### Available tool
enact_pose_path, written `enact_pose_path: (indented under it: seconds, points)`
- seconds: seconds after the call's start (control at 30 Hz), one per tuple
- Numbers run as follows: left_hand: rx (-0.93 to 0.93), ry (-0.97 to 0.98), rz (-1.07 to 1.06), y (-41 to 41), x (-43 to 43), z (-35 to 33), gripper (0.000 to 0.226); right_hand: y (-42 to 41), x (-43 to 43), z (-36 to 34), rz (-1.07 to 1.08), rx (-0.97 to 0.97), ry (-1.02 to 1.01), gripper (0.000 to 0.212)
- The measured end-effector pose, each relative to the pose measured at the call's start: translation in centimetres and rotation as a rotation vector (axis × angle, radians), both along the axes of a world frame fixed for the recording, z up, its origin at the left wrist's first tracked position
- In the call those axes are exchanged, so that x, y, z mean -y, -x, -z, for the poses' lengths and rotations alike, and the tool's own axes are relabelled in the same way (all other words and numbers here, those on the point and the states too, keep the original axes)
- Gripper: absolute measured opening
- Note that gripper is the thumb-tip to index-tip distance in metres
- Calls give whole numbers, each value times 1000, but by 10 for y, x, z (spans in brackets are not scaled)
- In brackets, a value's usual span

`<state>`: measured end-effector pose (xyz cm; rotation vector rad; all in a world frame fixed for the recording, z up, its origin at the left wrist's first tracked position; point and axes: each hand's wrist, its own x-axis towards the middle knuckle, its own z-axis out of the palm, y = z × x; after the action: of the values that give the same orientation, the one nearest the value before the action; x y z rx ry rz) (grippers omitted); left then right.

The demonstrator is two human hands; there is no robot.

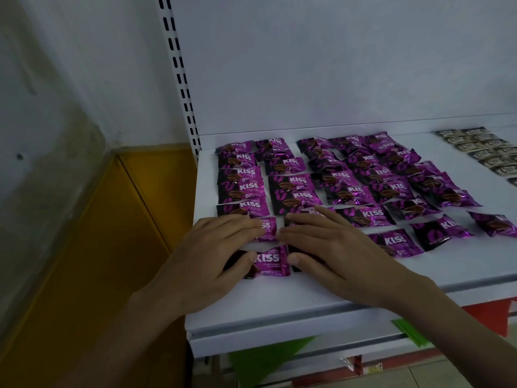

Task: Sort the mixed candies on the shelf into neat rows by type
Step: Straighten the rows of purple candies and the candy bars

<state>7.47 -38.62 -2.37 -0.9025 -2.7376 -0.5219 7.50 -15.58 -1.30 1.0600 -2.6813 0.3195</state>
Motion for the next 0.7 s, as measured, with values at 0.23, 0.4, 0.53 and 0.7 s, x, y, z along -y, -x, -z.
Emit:
enact_pose_path:
  seconds: [0.23, 0.4, 0.53, 0.7]
  points:
    - [-67, -72, 18, -12, 2, -3, 42, -30, -28, 6, 124, -64, 175, 43]
    - [-57, -42, 134, -27, -3, -12, 38, -44, -30, 16, 134, -28, 46, 48]
    - [-5, -33, 130, -29, -6, -9, 39, -43, -24, 17, 117, -27, 30, 47]
    - [-18, -136, 106, -23, -20, -19, 33, -26, -34, -2, 103, 13, 220, 45]
